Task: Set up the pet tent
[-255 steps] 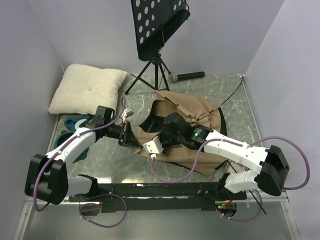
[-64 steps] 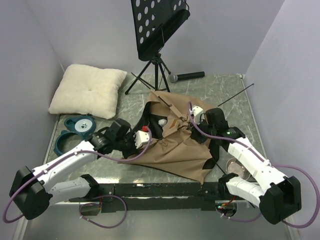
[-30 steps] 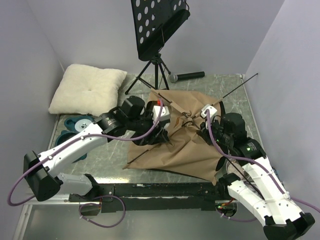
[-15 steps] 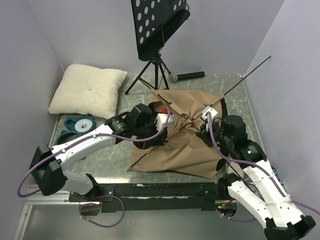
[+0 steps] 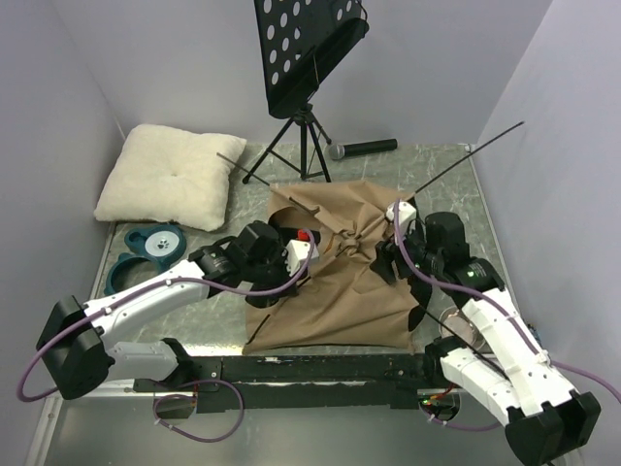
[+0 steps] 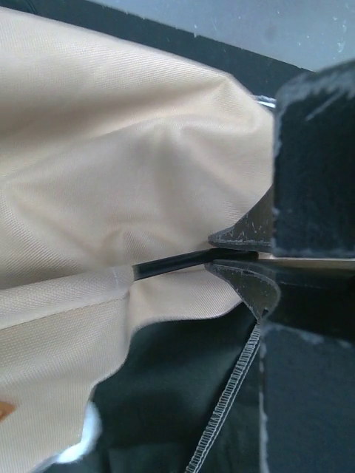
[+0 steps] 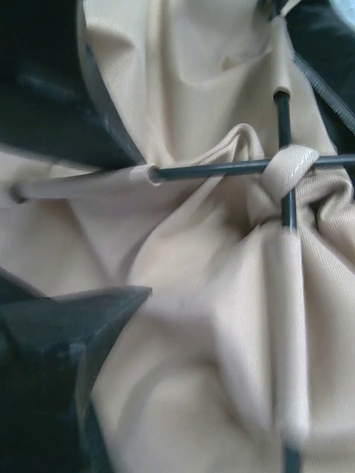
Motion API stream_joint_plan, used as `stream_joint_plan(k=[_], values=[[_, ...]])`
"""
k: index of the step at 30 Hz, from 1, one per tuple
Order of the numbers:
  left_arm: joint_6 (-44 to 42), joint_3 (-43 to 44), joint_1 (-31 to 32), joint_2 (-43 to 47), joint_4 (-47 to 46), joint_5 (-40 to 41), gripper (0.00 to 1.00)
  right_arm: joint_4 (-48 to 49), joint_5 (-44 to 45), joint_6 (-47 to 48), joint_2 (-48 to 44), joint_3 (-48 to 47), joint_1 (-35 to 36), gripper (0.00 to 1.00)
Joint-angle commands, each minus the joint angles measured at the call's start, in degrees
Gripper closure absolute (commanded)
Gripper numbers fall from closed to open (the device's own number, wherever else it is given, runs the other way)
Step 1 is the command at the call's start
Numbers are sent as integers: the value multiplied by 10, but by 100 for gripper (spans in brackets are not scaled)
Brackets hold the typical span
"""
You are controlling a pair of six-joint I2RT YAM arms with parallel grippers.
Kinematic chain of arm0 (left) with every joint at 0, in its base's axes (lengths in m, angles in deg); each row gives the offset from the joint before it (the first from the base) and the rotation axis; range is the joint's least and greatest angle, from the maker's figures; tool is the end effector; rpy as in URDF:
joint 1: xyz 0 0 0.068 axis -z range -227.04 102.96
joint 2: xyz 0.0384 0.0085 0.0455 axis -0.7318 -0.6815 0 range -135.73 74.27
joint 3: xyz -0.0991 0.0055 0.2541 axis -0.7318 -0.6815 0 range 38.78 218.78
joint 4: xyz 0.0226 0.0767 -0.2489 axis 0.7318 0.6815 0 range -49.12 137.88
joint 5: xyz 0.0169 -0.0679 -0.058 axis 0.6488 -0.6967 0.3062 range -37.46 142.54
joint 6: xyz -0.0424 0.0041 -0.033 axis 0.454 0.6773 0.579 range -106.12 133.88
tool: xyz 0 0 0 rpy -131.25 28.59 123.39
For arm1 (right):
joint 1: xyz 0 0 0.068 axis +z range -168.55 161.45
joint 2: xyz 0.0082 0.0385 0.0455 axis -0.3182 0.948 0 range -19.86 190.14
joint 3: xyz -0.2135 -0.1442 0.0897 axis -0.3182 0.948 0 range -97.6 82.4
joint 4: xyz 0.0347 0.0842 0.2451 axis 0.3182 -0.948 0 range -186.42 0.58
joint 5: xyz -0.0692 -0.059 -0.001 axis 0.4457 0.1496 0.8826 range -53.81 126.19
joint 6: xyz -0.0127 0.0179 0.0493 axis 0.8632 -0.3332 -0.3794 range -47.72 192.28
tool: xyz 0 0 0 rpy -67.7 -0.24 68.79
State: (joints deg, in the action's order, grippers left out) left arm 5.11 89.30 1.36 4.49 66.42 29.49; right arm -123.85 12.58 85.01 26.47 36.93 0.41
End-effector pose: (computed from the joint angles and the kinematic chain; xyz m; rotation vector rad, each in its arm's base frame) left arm 0.1592 -0.2003 0.2619 1.3335 2.0193 -0.8028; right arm 0.1568 0.0689 0.2992 -0.8146 2.0143 0.5115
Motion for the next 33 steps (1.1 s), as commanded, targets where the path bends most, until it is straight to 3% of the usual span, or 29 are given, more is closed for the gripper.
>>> stream_joint_plan(k=[1, 6, 10, 17, 23, 27, 31, 33], values=[[-34, 18, -24, -11, 57, -1, 99, -11, -34, 2, 10, -59, -41, 17], [-26, 25, -49, -23, 50, -18, 99, -52, -86, 5, 24, -84, -116, 5], [-30, 21, -51, -26, 42, -20, 99, -51, -83, -21, 60, -81, -160, 2], [-49, 21, -51, -26, 49, -24, 99, 76, -131, -20, 178, -66, -234, 2], [-55, 23, -50, -25, 50, -19, 99, 168, -237, -28, 276, -81, -235, 0], [-61, 23, -50, -24, 50, -14, 99, 223, -252, -55, 324, -85, -224, 0], [-62, 22, -51, -19, 56, -16, 99, 253, -240, -71, 374, -96, -222, 12], [-62, 20, -51, -13, 57, -13, 99, 263, -240, -77, 392, -102, -222, 24]])
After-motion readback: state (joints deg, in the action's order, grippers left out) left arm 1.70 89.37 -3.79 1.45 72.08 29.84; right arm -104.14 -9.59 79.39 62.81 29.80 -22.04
